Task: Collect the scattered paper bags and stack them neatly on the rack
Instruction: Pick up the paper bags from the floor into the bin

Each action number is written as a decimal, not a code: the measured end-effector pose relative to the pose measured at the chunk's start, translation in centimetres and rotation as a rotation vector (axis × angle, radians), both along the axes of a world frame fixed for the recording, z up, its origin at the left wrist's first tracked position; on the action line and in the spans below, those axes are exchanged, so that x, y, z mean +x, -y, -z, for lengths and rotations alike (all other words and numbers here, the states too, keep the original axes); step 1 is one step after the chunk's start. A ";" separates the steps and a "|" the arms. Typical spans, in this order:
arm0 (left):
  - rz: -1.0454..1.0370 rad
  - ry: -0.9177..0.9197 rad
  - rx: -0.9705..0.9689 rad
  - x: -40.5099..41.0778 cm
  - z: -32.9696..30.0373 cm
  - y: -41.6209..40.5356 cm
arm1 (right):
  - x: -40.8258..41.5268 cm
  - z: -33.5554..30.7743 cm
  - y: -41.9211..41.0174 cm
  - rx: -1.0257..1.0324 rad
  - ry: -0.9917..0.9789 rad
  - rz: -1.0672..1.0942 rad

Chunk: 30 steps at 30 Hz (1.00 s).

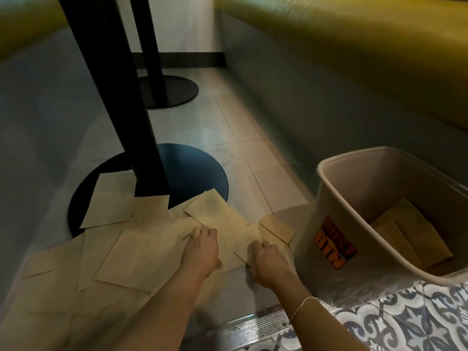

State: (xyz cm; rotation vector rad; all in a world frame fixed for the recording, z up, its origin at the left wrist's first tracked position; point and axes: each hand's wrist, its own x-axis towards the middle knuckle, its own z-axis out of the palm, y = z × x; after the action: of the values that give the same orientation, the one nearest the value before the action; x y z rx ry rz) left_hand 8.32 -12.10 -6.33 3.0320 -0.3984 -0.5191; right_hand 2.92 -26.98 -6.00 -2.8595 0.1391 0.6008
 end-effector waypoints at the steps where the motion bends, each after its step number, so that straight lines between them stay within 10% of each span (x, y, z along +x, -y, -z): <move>1: -0.003 -0.002 0.015 0.1 0.0 0.1 | 0.1 0.0 0.1 -0.008 0.005 -0.001; 15: -0.263 0.099 -0.310 -1.7 -2.2 -1.2 | -1.2 -3.3 0.0 0.035 0.029 0.128; 30: -0.543 0.258 -1.130 -1.7 -13.1 -2.1 | -1.5 -25.5 -1.1 0.158 0.859 0.273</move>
State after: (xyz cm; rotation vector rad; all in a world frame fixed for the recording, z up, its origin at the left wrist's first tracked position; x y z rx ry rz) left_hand 6.58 -10.00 6.82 1.9491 0.1272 0.1325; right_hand 1.44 -25.87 19.50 -2.6089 0.3045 -0.6382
